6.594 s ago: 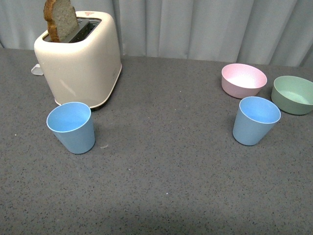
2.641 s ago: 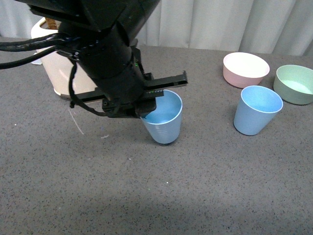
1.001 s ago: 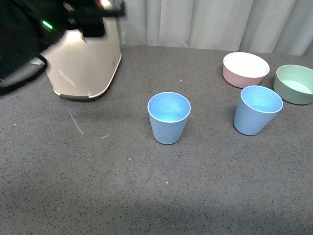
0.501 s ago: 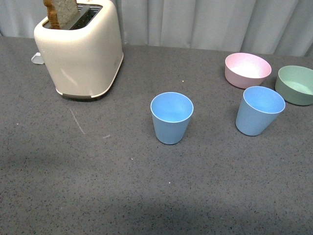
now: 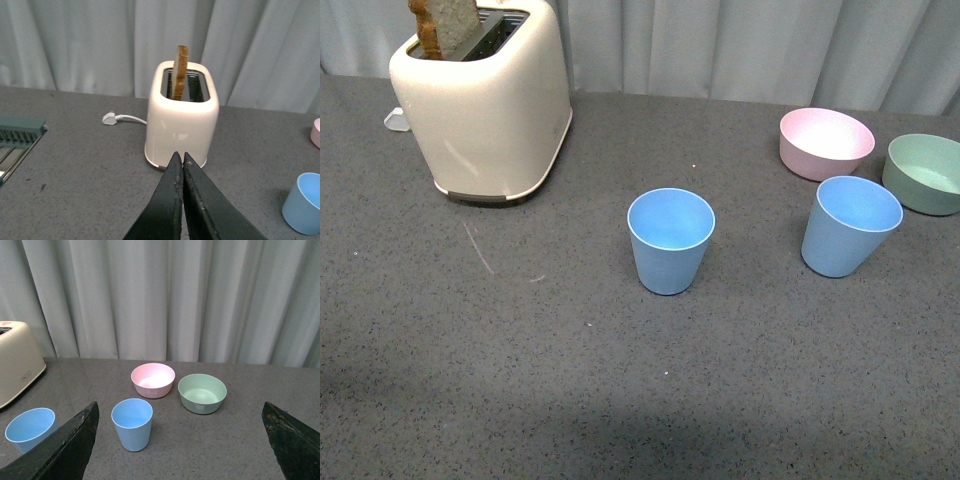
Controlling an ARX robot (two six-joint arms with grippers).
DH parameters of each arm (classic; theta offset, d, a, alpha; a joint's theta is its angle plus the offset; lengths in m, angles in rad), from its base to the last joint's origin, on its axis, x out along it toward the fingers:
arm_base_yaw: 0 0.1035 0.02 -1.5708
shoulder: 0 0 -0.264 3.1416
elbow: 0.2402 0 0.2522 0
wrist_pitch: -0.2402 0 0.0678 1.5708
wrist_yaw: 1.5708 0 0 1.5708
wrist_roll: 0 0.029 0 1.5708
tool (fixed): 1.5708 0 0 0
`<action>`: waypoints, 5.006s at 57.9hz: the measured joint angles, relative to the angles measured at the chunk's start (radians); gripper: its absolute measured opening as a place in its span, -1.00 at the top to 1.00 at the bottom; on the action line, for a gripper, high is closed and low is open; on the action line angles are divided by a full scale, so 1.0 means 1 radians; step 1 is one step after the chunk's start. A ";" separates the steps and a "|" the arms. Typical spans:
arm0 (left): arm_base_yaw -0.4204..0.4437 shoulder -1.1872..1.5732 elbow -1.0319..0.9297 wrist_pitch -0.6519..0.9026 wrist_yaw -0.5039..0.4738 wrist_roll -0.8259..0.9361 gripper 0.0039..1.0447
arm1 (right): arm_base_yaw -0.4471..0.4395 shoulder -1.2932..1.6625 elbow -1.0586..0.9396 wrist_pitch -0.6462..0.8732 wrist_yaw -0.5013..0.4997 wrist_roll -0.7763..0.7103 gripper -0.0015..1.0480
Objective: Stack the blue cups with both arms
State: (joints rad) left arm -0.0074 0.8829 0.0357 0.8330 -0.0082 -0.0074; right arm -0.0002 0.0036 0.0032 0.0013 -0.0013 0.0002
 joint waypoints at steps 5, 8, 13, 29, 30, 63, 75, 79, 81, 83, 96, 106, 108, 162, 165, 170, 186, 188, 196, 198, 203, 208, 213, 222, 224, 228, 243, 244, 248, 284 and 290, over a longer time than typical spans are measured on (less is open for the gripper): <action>0.004 -0.066 -0.010 -0.053 0.005 0.000 0.93 | 0.000 0.000 0.000 0.000 0.000 0.000 -0.81; 0.005 -0.127 -0.016 -0.109 0.009 0.000 0.93 | 0.000 0.000 0.000 0.000 0.000 0.000 -0.81; 0.005 -0.198 -0.016 -0.167 0.008 0.000 0.93 | 0.000 0.000 0.000 0.000 0.000 0.000 -0.81; 0.005 -0.396 -0.017 -0.348 0.008 0.000 0.93 | 0.000 0.000 0.000 0.000 0.000 0.000 -0.81; 0.005 -0.407 -0.017 -0.359 0.008 0.000 0.93 | 0.000 0.000 0.000 0.000 0.000 0.000 -0.81; 0.005 -0.630 -0.017 -0.576 0.008 0.000 0.93 | 0.000 0.000 0.000 0.000 0.000 0.000 -0.81; 0.005 -0.690 -0.017 -0.636 0.008 0.000 0.93 | 0.000 0.000 0.000 0.000 0.000 0.000 -0.81; 0.005 -0.714 -0.017 -0.660 0.008 0.000 0.93 | 0.000 0.000 0.000 0.000 0.000 0.000 -0.81; 0.005 -0.779 -0.017 -0.751 0.008 0.000 0.93 | 0.000 0.000 0.000 0.000 0.000 0.000 -0.81; 0.005 -0.836 -0.017 -0.814 0.008 0.000 0.93 | 0.000 0.000 0.000 0.000 0.000 0.000 -0.81; 0.005 -0.877 -0.017 -0.830 0.008 0.000 0.89 | 0.000 0.000 0.000 0.000 0.000 0.000 -0.81; 0.005 -0.879 -0.017 -0.830 0.008 0.000 0.27 | 0.000 0.000 0.000 0.000 0.000 0.000 -0.81; 0.005 -0.879 -0.017 -0.831 0.008 0.000 0.17 | 0.000 0.000 0.000 0.000 0.000 0.000 -0.81; 0.005 -0.879 -0.017 -0.831 0.008 0.002 -0.88 | -0.025 1.615 0.638 0.301 -0.011 -0.076 -0.81; 0.005 -0.879 -0.017 -0.831 0.008 0.002 -0.88 | -0.014 1.673 0.694 0.262 -0.011 -0.031 -0.81; 0.005 -0.879 -0.017 -0.831 0.008 0.002 -0.88 | 0.003 1.744 0.770 0.197 -0.004 0.023 -0.81; 0.005 -0.879 -0.017 -0.831 0.008 0.002 -0.88 | 0.049 1.947 0.956 0.027 0.001 0.166 -0.81; 0.005 -0.879 -0.017 -0.831 0.008 0.002 -0.88 | 0.052 1.968 0.971 0.018 0.003 0.175 -0.80; 0.005 -0.879 -0.017 -0.831 0.008 0.002 -0.88 | 0.059 2.013 1.010 -0.004 0.003 0.211 -0.31; 0.005 -0.879 -0.017 -0.831 0.008 0.002 -0.88 | 0.060 2.016 1.014 -0.007 0.003 0.214 -0.21; 0.005 -0.879 -0.017 -0.831 0.008 0.002 -0.88 | 0.062 2.018 1.022 -0.013 0.003 0.225 0.03; 0.005 -0.879 -0.017 -0.831 0.008 0.002 -0.88 | 0.063 2.019 1.030 -0.030 0.003 0.233 0.27; 0.005 -0.879 -0.017 -0.831 0.008 0.002 -0.88 | 0.064 2.019 1.034 -0.055 0.007 0.237 0.57; 0.005 -0.879 -0.017 -0.831 0.008 0.002 -0.88 | 0.064 2.016 1.036 -0.065 -0.010 0.248 0.99; 0.005 -0.879 -0.017 -0.831 0.008 0.002 -0.88 | 0.064 2.014 1.036 -0.066 -0.011 0.250 0.98; 0.005 -0.879 -0.017 -0.831 0.008 0.002 -0.88 | 0.065 2.003 1.035 -0.082 -0.028 0.250 0.98; 0.005 -0.879 -0.017 -0.831 0.008 0.002 -0.88 | 0.122 1.861 1.035 -0.151 -0.203 0.286 0.98; 0.005 -0.879 -0.017 -0.831 0.008 0.002 -0.88 | 0.127 1.854 1.036 -0.156 -0.211 0.288 0.98; 0.005 -0.879 -0.017 -0.831 0.008 0.002 -0.88 | 0.162 1.822 1.048 -0.176 -0.261 0.304 0.98; 0.005 -0.879 -0.017 -0.831 0.008 0.002 -0.88 | 0.350 1.822 1.098 -0.204 -0.254 0.330 0.98; 0.005 -0.879 -0.017 -0.831 0.008 0.002 -0.88 | 0.353 1.827 1.100 -0.203 -0.240 0.322 0.93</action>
State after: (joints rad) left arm -0.0025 0.0040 0.0189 0.0021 0.0002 -0.0051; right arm 0.3527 1.8309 1.1034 -0.2012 -0.2417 0.3222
